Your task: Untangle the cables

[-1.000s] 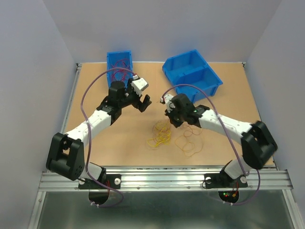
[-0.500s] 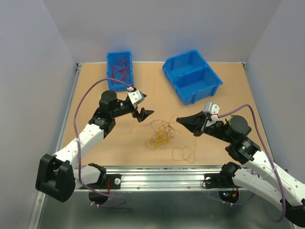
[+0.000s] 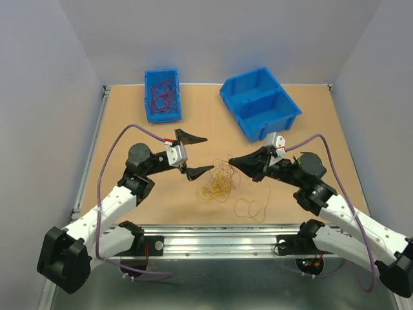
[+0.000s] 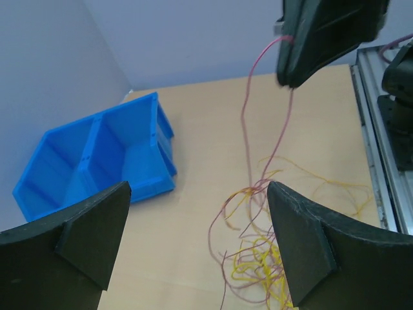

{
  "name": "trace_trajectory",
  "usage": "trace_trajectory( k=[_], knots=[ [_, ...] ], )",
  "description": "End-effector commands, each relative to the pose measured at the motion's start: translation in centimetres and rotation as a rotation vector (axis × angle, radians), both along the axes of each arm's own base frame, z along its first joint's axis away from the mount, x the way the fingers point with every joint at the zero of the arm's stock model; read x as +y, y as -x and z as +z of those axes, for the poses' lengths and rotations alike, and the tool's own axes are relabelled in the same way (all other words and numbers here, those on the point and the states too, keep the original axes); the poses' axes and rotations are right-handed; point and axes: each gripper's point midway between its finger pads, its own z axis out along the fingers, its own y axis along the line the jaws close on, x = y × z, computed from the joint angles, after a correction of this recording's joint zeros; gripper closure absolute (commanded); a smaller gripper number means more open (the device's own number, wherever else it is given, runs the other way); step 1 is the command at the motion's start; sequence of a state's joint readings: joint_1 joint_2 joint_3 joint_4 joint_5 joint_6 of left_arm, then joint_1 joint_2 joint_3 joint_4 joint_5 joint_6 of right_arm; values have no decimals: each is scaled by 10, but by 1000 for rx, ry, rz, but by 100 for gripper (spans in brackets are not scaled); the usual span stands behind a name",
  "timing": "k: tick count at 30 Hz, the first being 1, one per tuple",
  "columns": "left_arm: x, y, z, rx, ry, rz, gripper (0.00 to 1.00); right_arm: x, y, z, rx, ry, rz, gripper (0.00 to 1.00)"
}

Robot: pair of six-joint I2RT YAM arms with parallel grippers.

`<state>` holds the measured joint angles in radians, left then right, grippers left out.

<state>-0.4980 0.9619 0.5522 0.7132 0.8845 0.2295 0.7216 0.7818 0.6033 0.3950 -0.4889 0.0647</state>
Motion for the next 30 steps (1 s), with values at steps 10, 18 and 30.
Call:
trace_trajectory(
  k=[10,18,30],
  knots=[
    [-63,-5,-13,-25,49,-38,12,24,4,51,-29,-172,133,99],
    [-67,-45,-38,18,30,120,27,22,-17,174,-96,-386,64,99],
    [-81,-68,-85,107,-88,146,30,-13,-30,353,-212,-745,-43,99]
  ],
)
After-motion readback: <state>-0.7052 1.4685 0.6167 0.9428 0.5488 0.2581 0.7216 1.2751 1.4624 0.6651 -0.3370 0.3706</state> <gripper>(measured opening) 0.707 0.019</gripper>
